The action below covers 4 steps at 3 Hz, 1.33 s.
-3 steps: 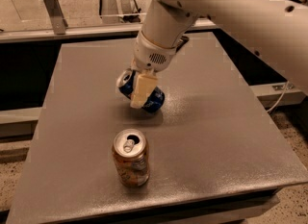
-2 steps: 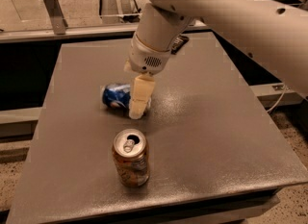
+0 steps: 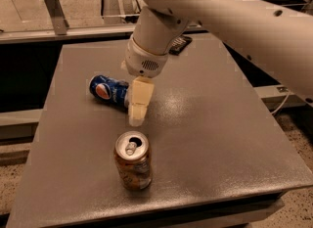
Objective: Knock pepsi can over
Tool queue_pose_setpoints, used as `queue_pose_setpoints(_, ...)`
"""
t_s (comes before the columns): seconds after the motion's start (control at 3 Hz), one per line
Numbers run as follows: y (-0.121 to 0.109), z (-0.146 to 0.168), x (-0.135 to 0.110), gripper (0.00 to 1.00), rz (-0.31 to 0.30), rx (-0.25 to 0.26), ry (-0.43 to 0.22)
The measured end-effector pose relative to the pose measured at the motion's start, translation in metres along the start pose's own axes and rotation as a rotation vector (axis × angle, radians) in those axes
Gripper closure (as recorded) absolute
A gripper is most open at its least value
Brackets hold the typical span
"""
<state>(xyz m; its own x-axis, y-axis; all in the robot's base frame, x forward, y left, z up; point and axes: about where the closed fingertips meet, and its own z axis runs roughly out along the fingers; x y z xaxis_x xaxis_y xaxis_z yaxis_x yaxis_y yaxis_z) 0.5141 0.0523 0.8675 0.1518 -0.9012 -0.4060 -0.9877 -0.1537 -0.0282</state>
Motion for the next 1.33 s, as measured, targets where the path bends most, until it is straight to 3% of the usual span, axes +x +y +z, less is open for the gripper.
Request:
queue_pose_setpoints(0.33,0.000,-0.003,-0.001,0.00,0.006,0.015,-0.033)
queue_pose_setpoints(0.67,-0.005,-0.025,0.016,0.00,0.040,0.090,-0.133)
queue_pose_setpoints(1.33,-0.020,-0.132,0.083,0.00,0.106,0.362,-0.393)
